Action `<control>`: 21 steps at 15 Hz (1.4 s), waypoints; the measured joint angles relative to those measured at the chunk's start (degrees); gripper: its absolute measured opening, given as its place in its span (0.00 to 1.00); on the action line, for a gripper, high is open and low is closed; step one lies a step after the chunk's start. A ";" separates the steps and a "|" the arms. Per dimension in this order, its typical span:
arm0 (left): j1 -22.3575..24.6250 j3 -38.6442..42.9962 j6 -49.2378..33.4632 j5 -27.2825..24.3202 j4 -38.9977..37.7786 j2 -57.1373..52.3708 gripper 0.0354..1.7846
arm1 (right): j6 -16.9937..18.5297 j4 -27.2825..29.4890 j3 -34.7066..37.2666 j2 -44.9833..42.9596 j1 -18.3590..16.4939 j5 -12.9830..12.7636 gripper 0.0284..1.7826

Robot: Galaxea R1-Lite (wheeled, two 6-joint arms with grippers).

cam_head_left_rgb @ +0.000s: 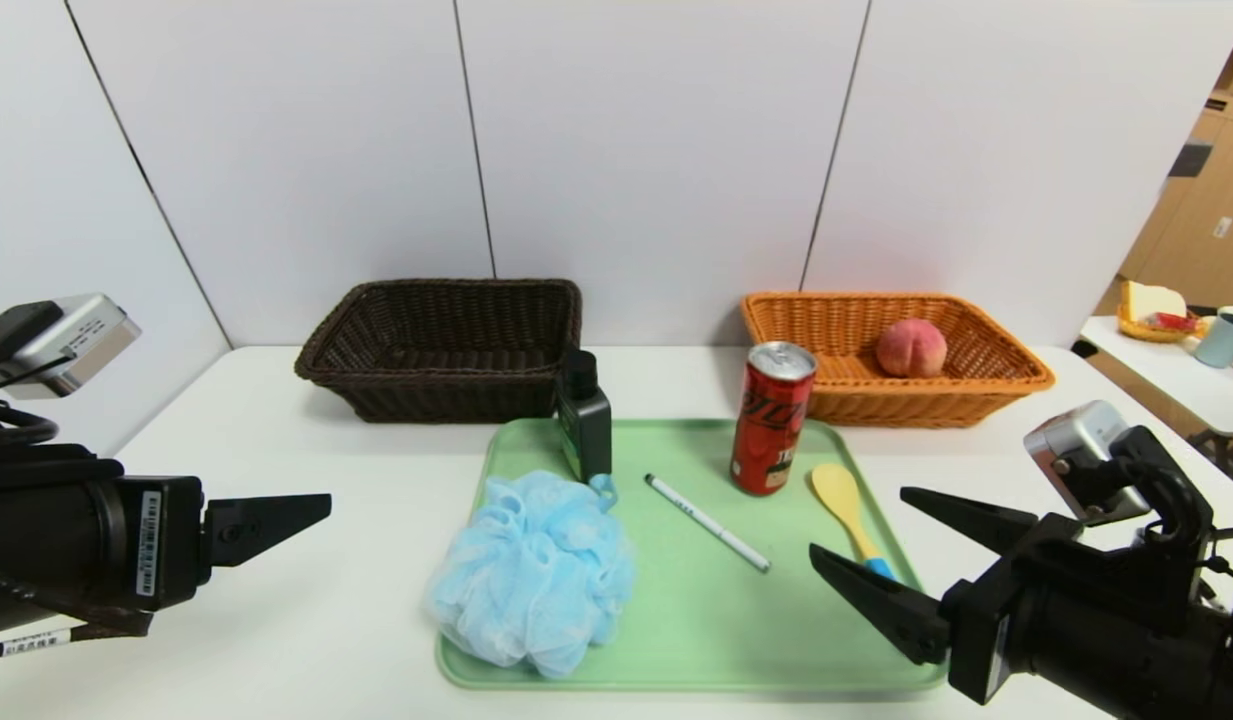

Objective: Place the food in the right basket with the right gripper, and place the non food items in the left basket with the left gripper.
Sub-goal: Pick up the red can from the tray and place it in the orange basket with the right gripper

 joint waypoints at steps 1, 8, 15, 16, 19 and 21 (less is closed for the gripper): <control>0.00 0.00 0.02 0.00 0.00 0.00 0.94 | -0.30 -2.46 0.63 0.96 -0.10 -0.04 0.95; 0.00 0.30 0.07 0.02 -0.02 0.05 0.94 | -2.90 -12.46 0.55 8.35 -3.36 -2.35 0.95; 0.02 0.30 0.20 0.00 -0.09 0.18 0.94 | -2.60 -26.11 -0.69 22.52 -5.53 -3.75 0.95; 0.00 0.35 0.16 0.00 -0.02 0.20 0.94 | -2.54 -28.50 -0.91 24.80 -5.56 -3.75 0.95; 0.02 0.46 0.18 0.02 0.00 0.35 0.94 | -2.54 -35.10 -2.10 30.82 -5.92 -3.84 0.95; 0.00 0.46 0.16 0.00 0.00 0.44 0.94 | -2.54 -37.05 -3.34 33.60 -6.39 -3.86 0.95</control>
